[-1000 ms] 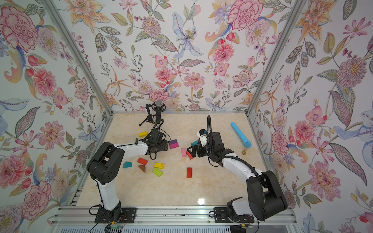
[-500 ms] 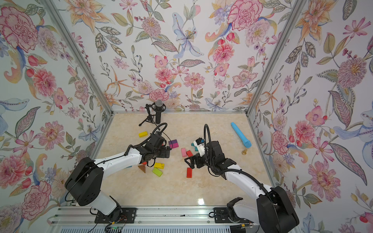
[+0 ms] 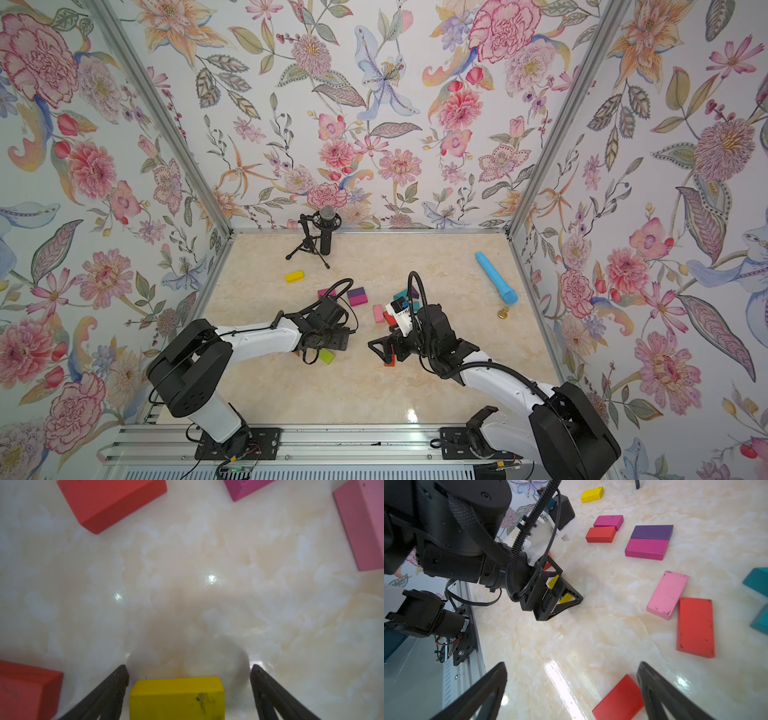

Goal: Assemble a piece of candy with building blocks
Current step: Pick up the building block from the center of the board.

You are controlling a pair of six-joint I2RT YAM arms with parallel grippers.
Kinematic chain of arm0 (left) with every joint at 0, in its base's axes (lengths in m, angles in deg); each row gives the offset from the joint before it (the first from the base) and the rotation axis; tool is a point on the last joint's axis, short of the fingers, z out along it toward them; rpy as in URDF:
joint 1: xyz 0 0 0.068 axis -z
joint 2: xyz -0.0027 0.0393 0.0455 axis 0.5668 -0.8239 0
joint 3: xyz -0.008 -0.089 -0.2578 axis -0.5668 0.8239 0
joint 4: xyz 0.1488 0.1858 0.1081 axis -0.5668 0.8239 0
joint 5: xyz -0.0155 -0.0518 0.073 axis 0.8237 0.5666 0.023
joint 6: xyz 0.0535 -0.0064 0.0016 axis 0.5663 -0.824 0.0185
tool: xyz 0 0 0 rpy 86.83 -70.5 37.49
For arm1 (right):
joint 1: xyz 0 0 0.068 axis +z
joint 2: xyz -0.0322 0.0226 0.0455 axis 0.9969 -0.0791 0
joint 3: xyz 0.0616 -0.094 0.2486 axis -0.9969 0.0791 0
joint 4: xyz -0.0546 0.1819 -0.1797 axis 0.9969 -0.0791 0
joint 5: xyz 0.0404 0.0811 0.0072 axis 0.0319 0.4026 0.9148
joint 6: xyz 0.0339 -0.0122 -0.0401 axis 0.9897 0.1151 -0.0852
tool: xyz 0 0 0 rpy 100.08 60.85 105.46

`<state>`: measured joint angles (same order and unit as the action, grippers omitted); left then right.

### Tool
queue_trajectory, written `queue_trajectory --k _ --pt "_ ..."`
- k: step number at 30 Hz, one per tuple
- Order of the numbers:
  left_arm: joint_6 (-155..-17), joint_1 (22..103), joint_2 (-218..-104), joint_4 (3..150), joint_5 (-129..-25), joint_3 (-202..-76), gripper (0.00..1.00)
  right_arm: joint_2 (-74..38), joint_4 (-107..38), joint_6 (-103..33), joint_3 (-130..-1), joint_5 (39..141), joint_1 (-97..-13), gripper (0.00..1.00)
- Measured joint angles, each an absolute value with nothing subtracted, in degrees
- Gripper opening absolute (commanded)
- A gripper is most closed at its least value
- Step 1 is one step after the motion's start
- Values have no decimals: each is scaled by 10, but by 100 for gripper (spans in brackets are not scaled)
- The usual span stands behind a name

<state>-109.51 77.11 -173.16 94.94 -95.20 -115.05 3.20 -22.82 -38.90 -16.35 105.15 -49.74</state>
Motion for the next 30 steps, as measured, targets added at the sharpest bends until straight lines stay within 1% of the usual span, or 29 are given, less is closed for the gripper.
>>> queue_trajectory --k 4,7,11,14,18,22,26,30 --pt "-1104 782 -1732 949 -954 -1149 81 26 -222 -394 -161 1053 -497 100" --pt "-1109 784 -1731 945 -960 -1146 77 25 -220 -397 -161 1053 -497 100" --pt "-1119 784 -1727 935 -969 -1138 65 25 -220 -404 -161 1053 -499 100" --pt "-1124 784 -1727 930 -973 -1135 61 25 -220 -410 -162 1053 -502 100" --pt "-1128 784 -1727 929 -975 -1135 57 25 -221 -413 -162 1053 -511 100" --pt "-1127 773 -1728 927 -973 -1137 57 25 -226 -414 -174 1052 -518 100" --pt "-1127 731 -1731 925 -971 -1145 57 25 -224 -414 -187 1048 -521 100" --pt "-1122 696 -1747 925 -977 -1181 58 23 -222 -413 -194 1043 -521 100"
